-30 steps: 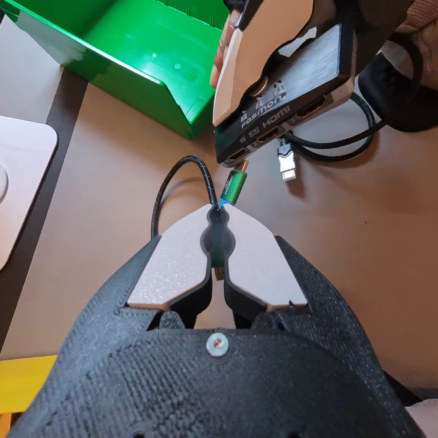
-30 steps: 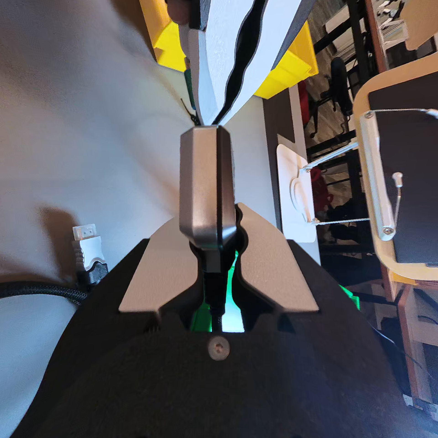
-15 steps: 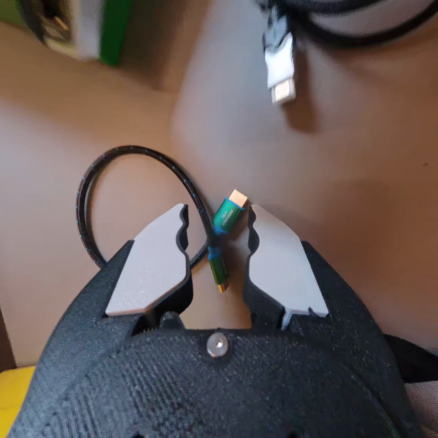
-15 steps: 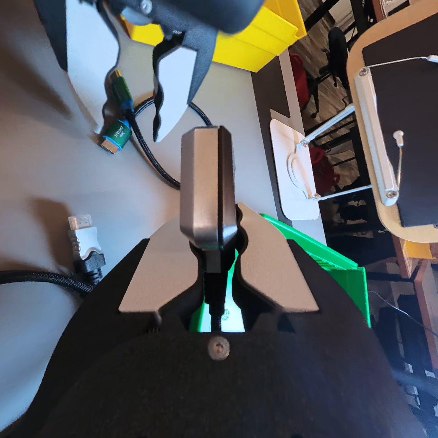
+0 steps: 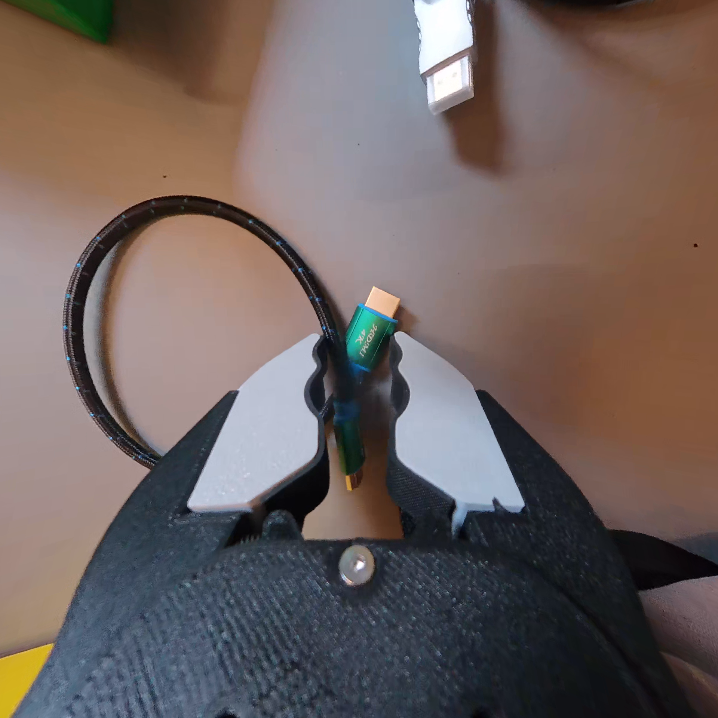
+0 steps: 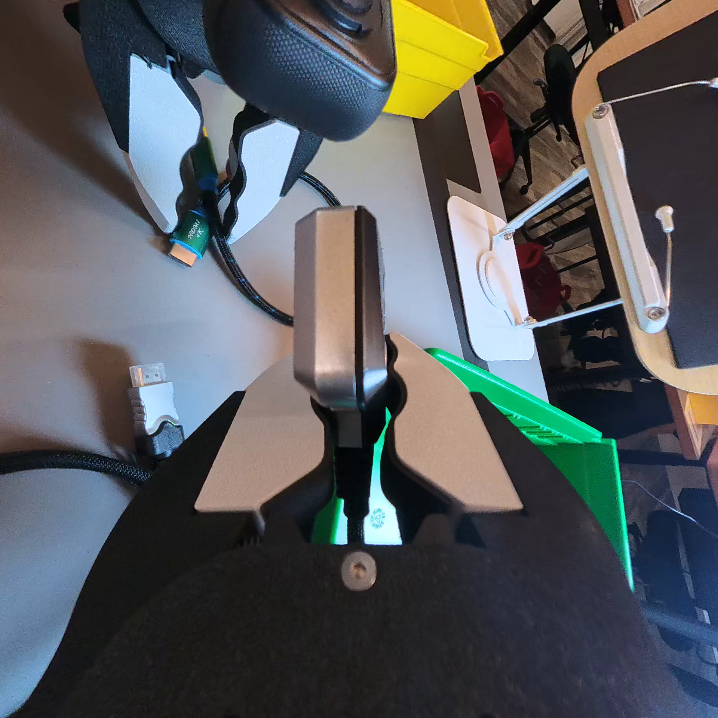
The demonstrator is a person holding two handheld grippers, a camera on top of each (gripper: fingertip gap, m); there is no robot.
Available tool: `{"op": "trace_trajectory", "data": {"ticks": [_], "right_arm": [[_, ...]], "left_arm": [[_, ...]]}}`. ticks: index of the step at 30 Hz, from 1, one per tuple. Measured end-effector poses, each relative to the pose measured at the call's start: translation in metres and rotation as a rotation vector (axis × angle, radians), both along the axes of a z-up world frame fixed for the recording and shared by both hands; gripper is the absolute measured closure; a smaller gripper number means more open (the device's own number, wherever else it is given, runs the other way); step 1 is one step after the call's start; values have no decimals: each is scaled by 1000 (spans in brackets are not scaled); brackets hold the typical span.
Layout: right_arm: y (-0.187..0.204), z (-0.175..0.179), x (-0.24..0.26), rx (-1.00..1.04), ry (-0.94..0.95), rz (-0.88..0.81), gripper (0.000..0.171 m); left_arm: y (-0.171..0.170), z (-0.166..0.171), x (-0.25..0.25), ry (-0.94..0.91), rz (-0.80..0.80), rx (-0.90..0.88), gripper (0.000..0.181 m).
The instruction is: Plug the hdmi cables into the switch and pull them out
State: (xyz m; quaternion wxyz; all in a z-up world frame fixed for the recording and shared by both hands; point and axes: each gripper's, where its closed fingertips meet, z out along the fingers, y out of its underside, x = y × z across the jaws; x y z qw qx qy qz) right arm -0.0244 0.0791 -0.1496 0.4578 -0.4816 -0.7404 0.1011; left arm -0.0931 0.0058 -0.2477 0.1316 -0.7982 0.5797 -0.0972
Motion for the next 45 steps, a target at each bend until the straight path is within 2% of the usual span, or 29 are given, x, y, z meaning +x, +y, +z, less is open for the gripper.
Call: {"op": "trace_trajectory", "data": {"ticks": [3, 5, 11, 13, 18, 24, 30, 37, 45], "right_arm": [[-3, -2, -3, 22, -8, 18, 147], [-4, 0, -4, 53, -7, 28, 147], [1, 10, -11, 306, 18, 42, 147], [-1, 11, -19, 413, 25, 54, 148], [-11, 1, -38, 611, -3, 96, 147], [-14, -4, -43, 705, -37, 123, 147], [-8, -15, -47, 766, -88, 76, 147], [-14, -10, -45, 735, -20, 105, 148], [-15, -12, -42, 634, 8, 104, 148]], "left_arm": [[10, 2, 2, 2, -25, 71, 158], [17, 13, 7, -71, 21, 87, 160], [34, 89, 5, -373, 253, 174, 160], [34, 99, 2, -418, 300, 157, 160], [34, 85, -1, -386, 362, 90, 161], [28, 77, -3, -349, 352, 43, 161], [28, 76, -9, -331, 381, 41, 161], [27, 82, -8, -338, 339, 83, 161], [29, 81, -4, -235, 313, 180, 161]]}}
